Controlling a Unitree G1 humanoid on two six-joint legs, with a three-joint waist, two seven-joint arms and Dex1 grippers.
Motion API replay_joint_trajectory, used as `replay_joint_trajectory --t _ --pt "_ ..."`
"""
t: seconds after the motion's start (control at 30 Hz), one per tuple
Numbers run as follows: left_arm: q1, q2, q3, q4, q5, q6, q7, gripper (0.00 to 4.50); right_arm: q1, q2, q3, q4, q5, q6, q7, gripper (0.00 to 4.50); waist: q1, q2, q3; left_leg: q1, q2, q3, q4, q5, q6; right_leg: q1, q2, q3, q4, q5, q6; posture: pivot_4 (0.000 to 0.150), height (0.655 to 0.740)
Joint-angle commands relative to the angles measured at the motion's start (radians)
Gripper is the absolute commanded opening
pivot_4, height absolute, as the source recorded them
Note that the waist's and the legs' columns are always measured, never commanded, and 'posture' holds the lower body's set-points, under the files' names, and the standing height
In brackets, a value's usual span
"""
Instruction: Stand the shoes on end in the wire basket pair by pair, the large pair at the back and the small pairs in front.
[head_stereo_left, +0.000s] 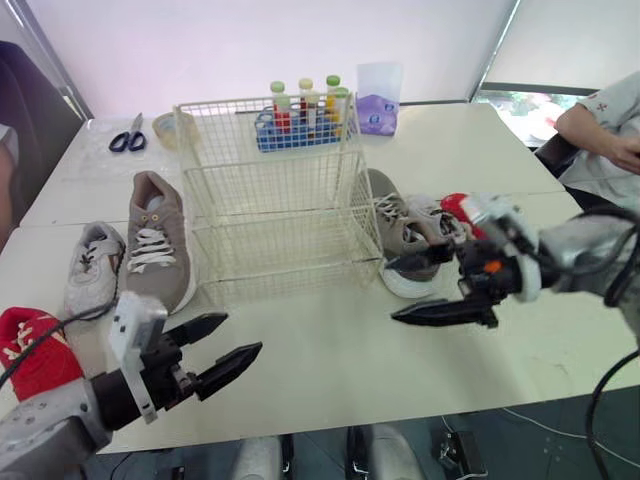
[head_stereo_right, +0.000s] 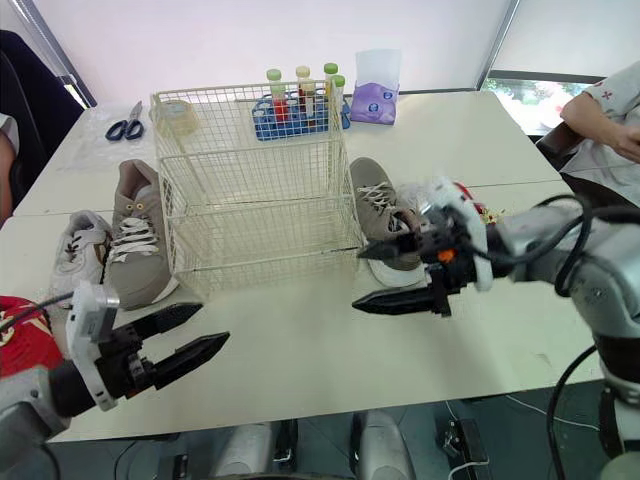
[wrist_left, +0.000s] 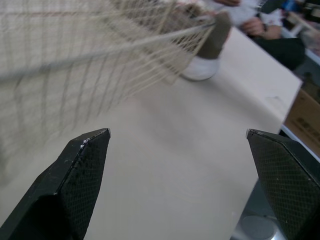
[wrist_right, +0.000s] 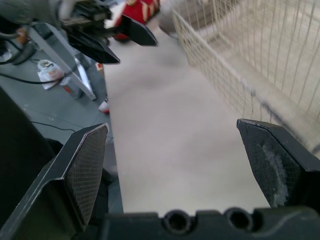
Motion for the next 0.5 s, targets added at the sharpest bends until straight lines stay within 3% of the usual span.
replay_joint_trajectory --t 0.03,0.13,0.23,0.5 --pt "-0.039 0.079 0.108 -0.055 -0.164 -0.024 0.031 4.49 -0.156 0.004 0.08 0.039 -0.116 -0.084 0.06 4.5 -0.007 0.0 0.0 0.0 0.0 0.001 0.0 0.0 0.0 0.0 0.0 0.001 0.0 0.0 0.0 0.15 0.74" --pt "-0.056 0.137 0.172 -0.048 -0.19 -0.012 0.036 4.49 -0.245 0.029 0.239 0.076 -0.317 -0.229 0.116 4.5 -0.019 0.0 0.0 0.0 0.0 0.001 0.0 0.0 -0.001 -0.001 0.0 0.001 0.001 0.0 0.0 0.15 0.74" --pt "-0.055 0.173 0.209 -0.026 -0.137 0.011 0.012 4.49 -0.307 0.101 0.364 0.146 -0.459 -0.342 0.162 4.5 -0.025 0.0 0.0 0.001 0.0 0.002 -0.001 0.001 -0.002 -0.001 0.002 0.0 0.002 0.0 0.001 0.15 0.74" --pt "-0.002 0.125 0.269 -0.042 -0.087 0.009 -0.006 4.49 -0.348 0.249 0.532 0.313 -0.714 -0.494 0.192 4.5 -0.026 0.0 0.0 0.001 -0.001 0.002 -0.001 0.005 -0.008 -0.002 0.003 0.0 0.004 0.0 0.001 0.15 0.74"
